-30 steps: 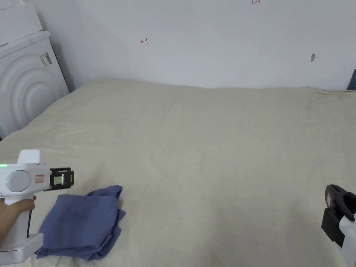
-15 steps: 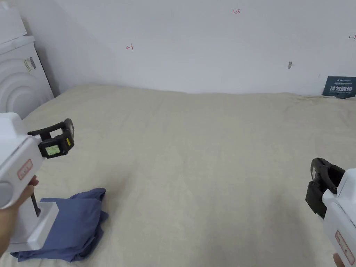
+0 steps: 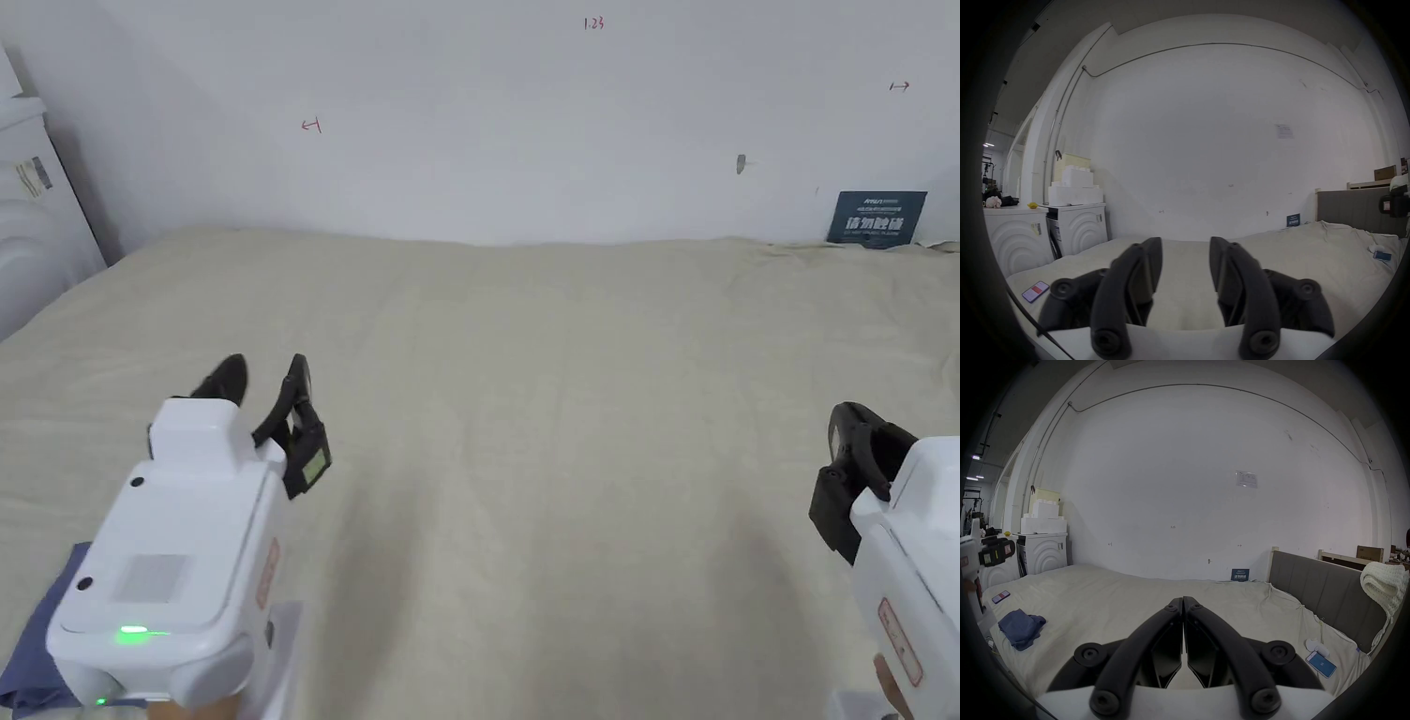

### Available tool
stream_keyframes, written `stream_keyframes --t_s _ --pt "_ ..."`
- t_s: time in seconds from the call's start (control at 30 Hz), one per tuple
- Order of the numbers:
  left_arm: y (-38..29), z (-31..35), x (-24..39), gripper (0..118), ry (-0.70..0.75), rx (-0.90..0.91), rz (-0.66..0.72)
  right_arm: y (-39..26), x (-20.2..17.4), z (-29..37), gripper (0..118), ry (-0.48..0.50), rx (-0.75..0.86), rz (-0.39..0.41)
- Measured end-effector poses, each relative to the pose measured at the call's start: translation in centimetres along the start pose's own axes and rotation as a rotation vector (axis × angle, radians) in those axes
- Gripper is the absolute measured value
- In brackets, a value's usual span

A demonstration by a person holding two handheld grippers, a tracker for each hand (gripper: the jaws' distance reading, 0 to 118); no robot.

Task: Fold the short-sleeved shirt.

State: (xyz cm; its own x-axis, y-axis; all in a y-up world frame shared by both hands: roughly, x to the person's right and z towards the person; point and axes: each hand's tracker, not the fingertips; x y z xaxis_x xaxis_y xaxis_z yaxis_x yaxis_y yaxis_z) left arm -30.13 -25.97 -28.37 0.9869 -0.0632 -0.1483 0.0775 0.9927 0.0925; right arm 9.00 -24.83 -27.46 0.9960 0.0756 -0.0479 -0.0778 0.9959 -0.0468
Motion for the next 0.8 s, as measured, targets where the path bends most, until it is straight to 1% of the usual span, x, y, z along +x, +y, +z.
stream_keyframes --t_s 0.07,0.13,0.2,0.27,0.4,0.8 --pt "-0.6 0.2 1.2 15 -0.013 0.005 -0.001 -0.3 0.1 0.1 0 -0.006 0.002 -0.002" --pt "-1.1 0.5 2.4 5 -0.021 0.012 -0.004 -0.6 0.2 0.2 0 -0.016 0.007 -0.002" --pt "-1.7 0.5 3.3 2 -0.026 0.009 -0.004 -0.8 0.2 0.4 0 -0.025 0.014 -0.003" --pt "-2.1 0.5 4.3 1 -0.012 -0.015 -0.015 -1.0 0.3 0.5 0 -0.031 0.019 -0.006" --pt "-3.2 0.6 5.2 1 -0.031 -0.039 -0.001 -1.3 0.3 0.6 0 -0.038 0.021 -0.007" --pt "-3.8 0.9 6.4 1 -0.081 -0.037 -0.034 -1.5 0.2 0.8 0 -0.058 0.016 -0.012"
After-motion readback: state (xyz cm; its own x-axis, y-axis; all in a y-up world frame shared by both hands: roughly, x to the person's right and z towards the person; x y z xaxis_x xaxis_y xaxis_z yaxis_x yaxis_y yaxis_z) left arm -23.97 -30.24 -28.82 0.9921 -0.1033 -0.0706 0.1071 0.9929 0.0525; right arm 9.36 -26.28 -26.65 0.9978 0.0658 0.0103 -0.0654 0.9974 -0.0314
